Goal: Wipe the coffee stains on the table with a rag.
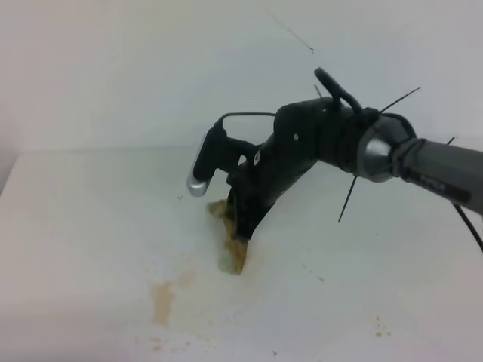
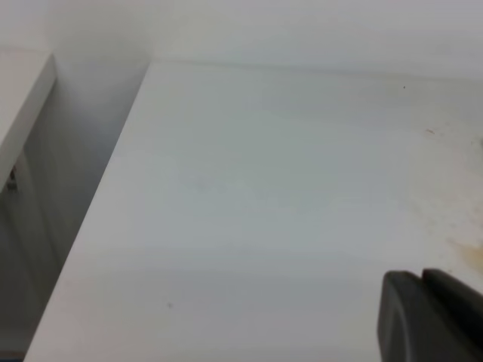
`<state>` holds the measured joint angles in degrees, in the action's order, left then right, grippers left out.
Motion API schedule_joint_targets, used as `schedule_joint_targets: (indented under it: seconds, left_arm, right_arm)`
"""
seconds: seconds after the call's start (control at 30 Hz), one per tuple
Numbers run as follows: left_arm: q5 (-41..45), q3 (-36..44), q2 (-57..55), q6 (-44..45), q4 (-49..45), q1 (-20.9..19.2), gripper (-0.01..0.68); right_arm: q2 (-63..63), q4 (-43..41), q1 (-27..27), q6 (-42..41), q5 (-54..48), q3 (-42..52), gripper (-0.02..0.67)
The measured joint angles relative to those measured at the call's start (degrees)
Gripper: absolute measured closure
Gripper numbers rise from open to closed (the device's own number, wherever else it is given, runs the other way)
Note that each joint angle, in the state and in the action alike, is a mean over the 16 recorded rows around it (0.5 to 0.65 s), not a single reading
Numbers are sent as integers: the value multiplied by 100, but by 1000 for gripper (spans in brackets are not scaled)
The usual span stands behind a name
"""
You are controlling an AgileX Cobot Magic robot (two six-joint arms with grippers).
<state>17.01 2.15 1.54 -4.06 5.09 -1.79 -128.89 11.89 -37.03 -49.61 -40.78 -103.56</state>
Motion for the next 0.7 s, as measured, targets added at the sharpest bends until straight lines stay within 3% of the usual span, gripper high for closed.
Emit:
schedule_joint_targets:
  seconds: [0.47, 0.7]
  left_arm:
    - [0, 0, 0, 0, 0, 0, 672]
    - [0, 0, 0, 0, 0, 0, 672]
  right_arm:
    - [2249, 435, 865, -104, 1530, 2907, 634]
    - [2703, 705, 1220, -127, 2227, 3874, 633]
